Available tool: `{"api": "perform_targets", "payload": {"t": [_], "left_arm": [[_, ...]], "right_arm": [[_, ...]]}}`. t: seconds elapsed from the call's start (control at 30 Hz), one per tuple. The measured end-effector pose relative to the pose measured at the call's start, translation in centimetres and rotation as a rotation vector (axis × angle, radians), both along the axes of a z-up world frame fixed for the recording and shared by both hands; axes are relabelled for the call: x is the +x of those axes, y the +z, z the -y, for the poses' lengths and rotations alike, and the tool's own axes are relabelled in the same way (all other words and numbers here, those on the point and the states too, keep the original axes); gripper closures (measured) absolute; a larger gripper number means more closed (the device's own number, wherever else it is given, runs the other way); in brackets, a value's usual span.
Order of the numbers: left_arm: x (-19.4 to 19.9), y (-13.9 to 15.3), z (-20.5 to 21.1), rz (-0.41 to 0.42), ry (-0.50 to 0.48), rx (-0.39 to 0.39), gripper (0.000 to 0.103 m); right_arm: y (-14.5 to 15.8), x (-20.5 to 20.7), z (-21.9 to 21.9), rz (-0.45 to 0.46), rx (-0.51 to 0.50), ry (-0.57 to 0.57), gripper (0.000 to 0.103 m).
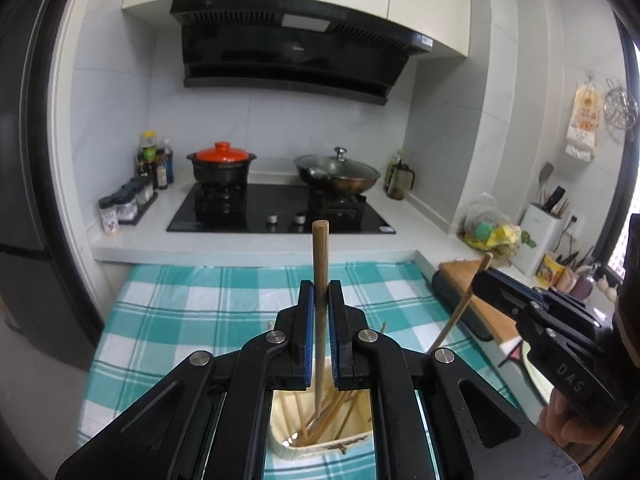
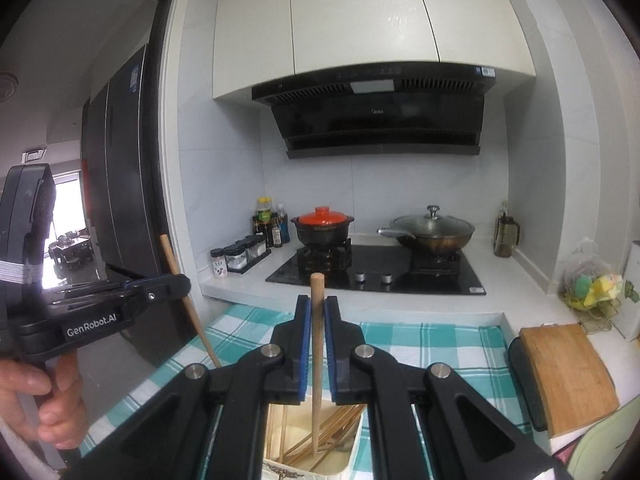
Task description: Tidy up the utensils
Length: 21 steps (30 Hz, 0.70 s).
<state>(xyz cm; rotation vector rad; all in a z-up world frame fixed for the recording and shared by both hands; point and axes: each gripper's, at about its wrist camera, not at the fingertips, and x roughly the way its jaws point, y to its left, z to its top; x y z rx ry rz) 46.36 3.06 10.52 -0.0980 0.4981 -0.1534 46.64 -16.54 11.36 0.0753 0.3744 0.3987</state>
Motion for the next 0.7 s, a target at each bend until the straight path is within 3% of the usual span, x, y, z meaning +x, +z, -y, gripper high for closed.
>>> {"api": "perform_targets", "payload": {"t": [0.13,0.27,0.4,0.43,0.5,0.53,0.57,0.6,0.63,0.7], "left_arm": [[3.0,-3.5,0.3,-0.099,-0.002,0.004,0.098],[5.5,-7.3,-0.1,-0.200,0.011,-0.022,0.098],[7.0,-10.0,-0.1,-0.261,0.030,-0.008,0.097],[7.1,-10.4,-0.1,-0.266,0.039,-0.003,0.093],[7.0,-10.7,-0.2,-0.264,0.045,0.002,0.068],[6.7,-10.7,-0.2,-0.254,0.055,0.009,0.044],[6.3,-10.6,-0.3,-0.237,0.069,0.019,0.027],[5.7,-10.4,-0.4,-0.212,0.081,0.032,0.024],[5.1,-10.2,-0.3,-0.193,0.087,0.048,0.021],[4.2,-9.8,-0.1,-0.175,0.096,0.082,0.015]], "right_arm": [[-3.9,3.7,-0.5,-0.139,-0.002,0.026,0.096],[-9.1,8.0,-1.3,-0.345,0.023,0.057,0.096],[-13.7,10.9,-2.2,-0.494,0.058,0.079,0.096],[-14.6,11.3,-2.5,-0.519,0.062,0.083,0.096],[-15.7,11.8,-2.7,-0.536,0.055,0.058,0.092],[-15.9,11.9,-3.0,-0.531,0.040,0.050,0.091],[-15.9,11.7,-3.1,-0.519,0.029,0.050,0.078],[-15.8,11.4,-3.1,-0.495,0.015,0.043,0.055],[-15.3,11.2,-3.0,-0.466,0.007,0.031,0.045],[-14.2,10.2,-2.5,-0.398,-0.012,0.006,0.040]]}}
